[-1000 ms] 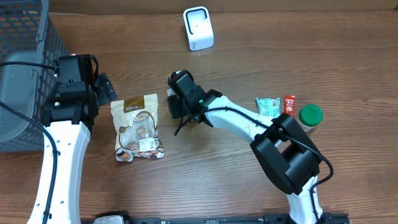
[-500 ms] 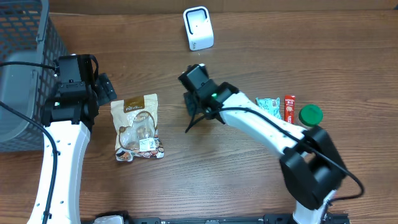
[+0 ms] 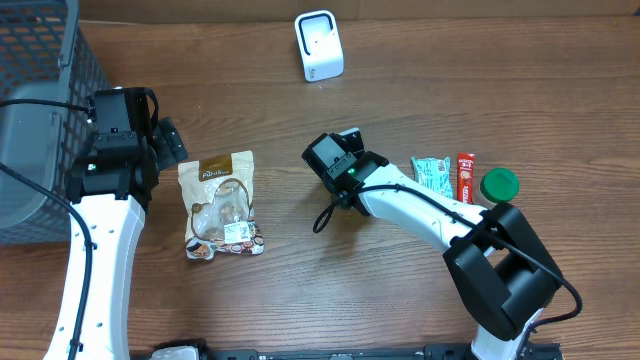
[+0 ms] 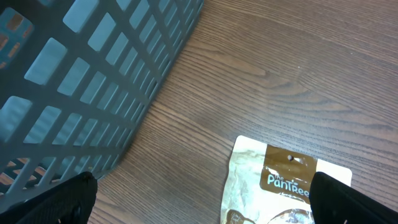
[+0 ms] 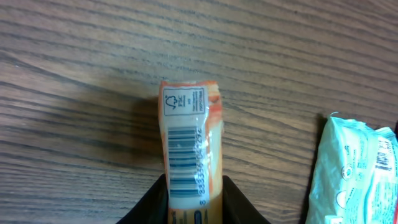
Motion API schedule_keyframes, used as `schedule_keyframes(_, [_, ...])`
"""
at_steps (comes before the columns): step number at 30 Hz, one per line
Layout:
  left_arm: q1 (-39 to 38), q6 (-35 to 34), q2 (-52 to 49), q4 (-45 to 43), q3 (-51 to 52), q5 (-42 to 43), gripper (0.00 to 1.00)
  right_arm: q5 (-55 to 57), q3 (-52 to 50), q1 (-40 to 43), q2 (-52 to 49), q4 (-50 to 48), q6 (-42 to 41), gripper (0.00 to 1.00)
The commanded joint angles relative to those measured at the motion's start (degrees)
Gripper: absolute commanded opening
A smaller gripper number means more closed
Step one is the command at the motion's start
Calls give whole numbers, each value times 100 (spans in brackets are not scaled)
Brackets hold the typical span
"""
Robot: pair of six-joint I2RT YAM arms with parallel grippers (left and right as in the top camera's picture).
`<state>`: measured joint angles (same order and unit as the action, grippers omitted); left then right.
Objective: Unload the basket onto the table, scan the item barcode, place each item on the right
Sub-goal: 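Lower the right gripper over the orange Kleenex box, then close the right gripper on the orange Kleenex box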
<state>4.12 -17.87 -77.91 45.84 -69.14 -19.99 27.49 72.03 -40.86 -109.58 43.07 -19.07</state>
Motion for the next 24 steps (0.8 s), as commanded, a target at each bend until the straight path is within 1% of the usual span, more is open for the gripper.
schedule_keyframes(1, [-2, 7, -9, 0, -70, -96, 100, 136, -46, 7, -72, -39, -17, 28])
schedule_keyframes(5, [-2, 7, -9, 0, -70, -96, 100, 118, -46, 7, -72, -42, -17, 36])
schedule_keyframes(9, [-2, 7, -9, 0, -70, -96, 100, 94, -46, 7, -72, -61, -17, 40])
schedule_keyframes(14, [-2, 7, -9, 0, -70, -96, 100, 94, -46, 0, -72, -79, -20, 43])
schedule_keyframes(18, [-2, 7, -9, 0, -70, -96, 100, 76, -46, -28, -72, -81, -17, 48])
schedule_keyframes(24, [-2, 7, -9, 0, -70, -96, 100, 205, -46, -264, -72, -125, -13, 51])
